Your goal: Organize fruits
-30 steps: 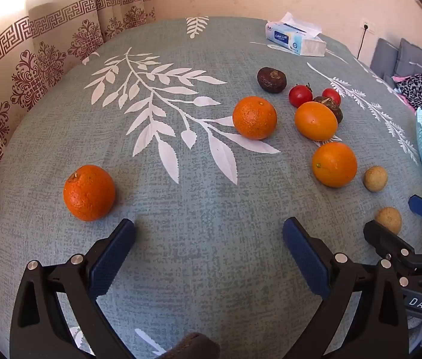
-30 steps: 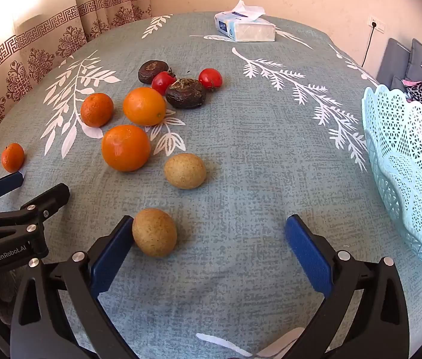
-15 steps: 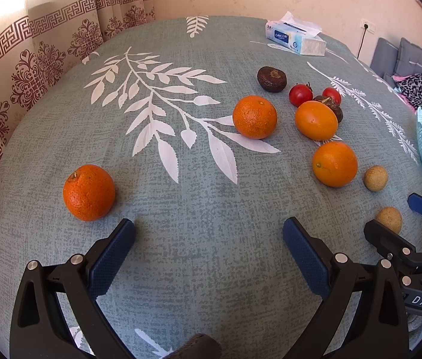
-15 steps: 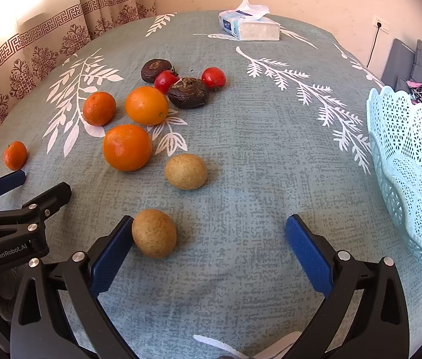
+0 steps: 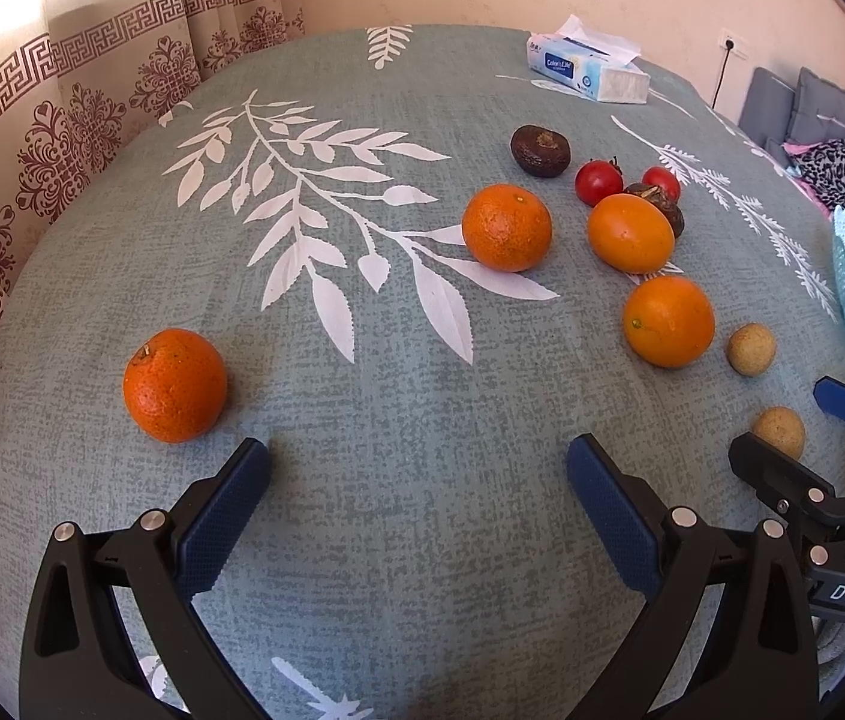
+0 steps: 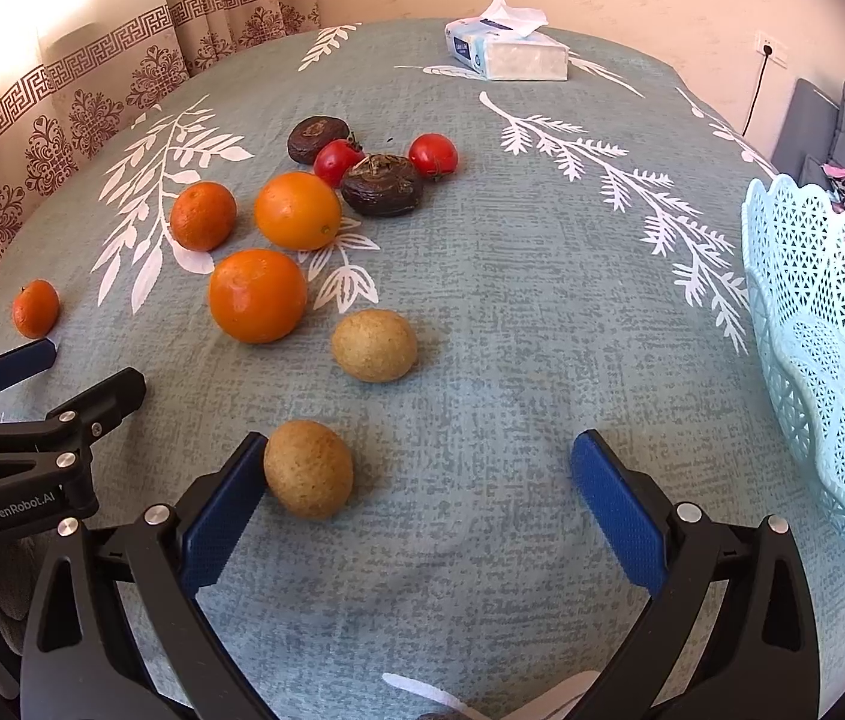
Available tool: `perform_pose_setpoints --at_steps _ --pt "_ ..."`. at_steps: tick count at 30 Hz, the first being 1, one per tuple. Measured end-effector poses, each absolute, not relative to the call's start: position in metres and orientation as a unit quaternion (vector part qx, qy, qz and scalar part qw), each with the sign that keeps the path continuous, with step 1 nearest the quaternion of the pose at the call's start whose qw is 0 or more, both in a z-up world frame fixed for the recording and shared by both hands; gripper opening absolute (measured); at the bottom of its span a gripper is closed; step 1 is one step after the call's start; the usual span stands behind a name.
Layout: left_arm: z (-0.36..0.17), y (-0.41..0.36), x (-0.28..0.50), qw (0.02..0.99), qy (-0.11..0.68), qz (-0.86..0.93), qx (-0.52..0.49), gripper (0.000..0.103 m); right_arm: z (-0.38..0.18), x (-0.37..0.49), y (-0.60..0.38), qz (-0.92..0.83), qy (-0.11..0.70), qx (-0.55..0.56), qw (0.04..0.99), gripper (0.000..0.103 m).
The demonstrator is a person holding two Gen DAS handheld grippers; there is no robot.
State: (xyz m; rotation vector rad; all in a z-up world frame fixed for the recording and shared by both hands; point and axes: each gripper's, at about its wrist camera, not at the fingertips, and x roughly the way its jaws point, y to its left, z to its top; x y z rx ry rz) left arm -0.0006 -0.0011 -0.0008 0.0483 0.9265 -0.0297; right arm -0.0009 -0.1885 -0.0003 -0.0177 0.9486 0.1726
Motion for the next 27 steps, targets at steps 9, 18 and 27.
perform_pose_setpoints --at_steps 9,18,27 --pt "-0.0008 -0.0014 0.0009 0.894 0.448 -0.014 0.024 0.098 0.0000 -0.0007 -0.1888 0.083 0.457 -0.008 0.886 0.101" --pt "-0.0001 -0.0008 0.0009 0.894 0.448 -0.014 0.024 0.098 0.0004 -0.0006 -0.1891 0.084 0.457 -0.008 0.886 0.101" --pt "-0.0001 -0.0010 0.0008 0.894 0.448 -0.014 0.025 0.098 0.0006 0.0004 -0.1895 0.088 0.458 -0.006 0.885 0.101"
